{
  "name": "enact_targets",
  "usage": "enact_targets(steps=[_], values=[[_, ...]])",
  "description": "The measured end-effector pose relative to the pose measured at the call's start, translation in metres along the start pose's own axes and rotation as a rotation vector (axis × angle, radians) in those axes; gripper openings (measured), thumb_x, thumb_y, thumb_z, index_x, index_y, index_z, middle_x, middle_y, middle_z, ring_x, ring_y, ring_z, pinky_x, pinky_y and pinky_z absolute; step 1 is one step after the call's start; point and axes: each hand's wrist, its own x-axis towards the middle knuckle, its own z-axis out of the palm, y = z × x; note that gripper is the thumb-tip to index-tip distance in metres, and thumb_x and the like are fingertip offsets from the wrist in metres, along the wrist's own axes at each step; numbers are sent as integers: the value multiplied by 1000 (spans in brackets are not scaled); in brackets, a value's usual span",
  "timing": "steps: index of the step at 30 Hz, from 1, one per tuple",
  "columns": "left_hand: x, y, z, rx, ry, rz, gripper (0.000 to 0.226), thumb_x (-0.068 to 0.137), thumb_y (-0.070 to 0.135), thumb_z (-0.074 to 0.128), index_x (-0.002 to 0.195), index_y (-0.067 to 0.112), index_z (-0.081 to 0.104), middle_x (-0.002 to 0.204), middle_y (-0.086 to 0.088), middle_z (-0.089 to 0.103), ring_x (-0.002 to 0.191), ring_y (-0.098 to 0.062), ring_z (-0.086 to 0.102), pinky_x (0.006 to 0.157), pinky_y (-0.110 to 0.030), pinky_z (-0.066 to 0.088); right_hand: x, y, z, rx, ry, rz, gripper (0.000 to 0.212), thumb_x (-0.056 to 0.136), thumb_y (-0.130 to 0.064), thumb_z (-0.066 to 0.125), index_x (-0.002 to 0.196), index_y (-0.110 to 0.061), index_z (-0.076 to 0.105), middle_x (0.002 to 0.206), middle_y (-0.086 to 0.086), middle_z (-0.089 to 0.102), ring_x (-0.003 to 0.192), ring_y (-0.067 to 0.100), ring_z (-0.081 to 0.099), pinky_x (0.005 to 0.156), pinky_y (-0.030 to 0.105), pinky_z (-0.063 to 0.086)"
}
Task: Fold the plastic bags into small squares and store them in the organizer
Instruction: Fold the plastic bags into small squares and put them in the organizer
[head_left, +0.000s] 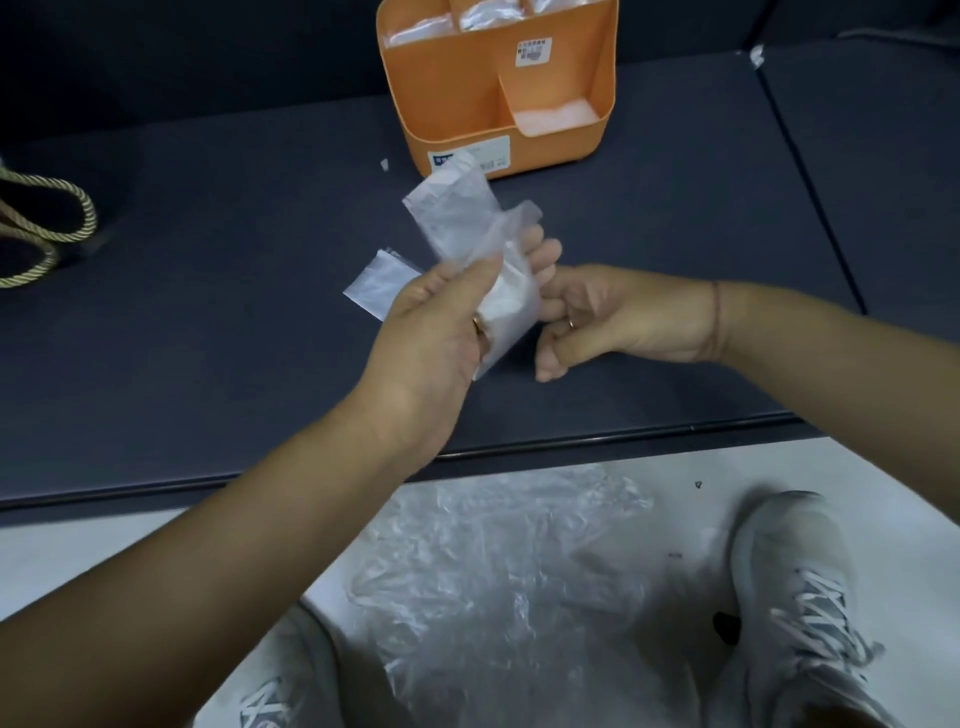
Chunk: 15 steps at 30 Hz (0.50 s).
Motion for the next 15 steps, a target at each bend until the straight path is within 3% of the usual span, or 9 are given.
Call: enact_targets(steps=[4,7,11,15], values=[[10,-1,-20,-53,62,-74,30,104,20,39,122,10,61,125,-10,67,117,-17,64,98,-33,52,15,5,2,-86,124,129,19,87,0,65,104,-8,65,84,5,70,69,11,66,63,21,54],[21,-10,-43,-93,179,-171,28,105,21,42,121,7,61,119,-9,70,110,-16,67,94,-33,53,19,7,9,-79,213,219,5,90,-5,64,93,-8,65,77,3,72,61,11,67,52,19,53],[29,-17,-63,-135,301,-242,23,103,20,48,112,6,64,107,-10,74,99,-17,72,81,-31,59,21,6,15,-56,352,292,8,94,-13,60,88,-10,63,76,6,71,53,12,66,46,20,50],[36,-16,-70,-68,389,-222,18,102,18,52,108,7,65,95,-7,75,86,-15,73,70,-26,59,20,7,18,-67,417,300,10,94,-8,60,84,-10,62,74,6,70,52,12,66,44,18,49]])
